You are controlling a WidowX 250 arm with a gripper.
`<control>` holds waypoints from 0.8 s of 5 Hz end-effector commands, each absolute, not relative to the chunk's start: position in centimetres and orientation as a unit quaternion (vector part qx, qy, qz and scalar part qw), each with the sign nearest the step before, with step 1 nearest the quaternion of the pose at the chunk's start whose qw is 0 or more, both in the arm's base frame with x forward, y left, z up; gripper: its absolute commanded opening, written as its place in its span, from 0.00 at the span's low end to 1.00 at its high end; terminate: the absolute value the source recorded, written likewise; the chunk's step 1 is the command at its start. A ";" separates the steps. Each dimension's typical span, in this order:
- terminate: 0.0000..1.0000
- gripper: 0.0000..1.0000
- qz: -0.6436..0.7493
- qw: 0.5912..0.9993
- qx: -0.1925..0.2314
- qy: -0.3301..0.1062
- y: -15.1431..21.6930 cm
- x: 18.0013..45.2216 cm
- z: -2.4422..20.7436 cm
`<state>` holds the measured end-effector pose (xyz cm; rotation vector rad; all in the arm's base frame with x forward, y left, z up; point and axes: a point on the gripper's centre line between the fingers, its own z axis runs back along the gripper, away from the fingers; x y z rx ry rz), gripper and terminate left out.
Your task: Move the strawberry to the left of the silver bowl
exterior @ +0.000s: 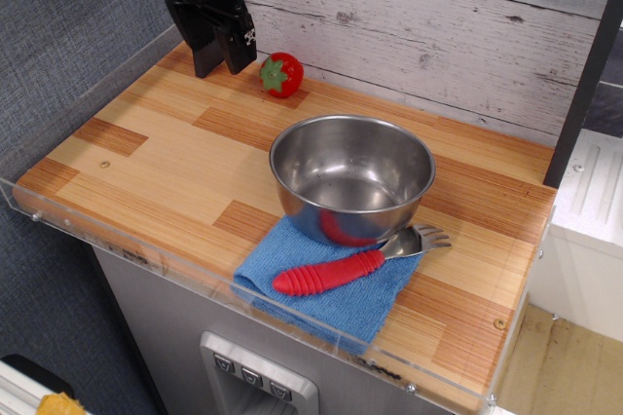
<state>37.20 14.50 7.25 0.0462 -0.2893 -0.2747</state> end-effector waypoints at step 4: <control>0.00 1.00 -0.162 0.971 0.038 -0.171 11.4 43.3 5.0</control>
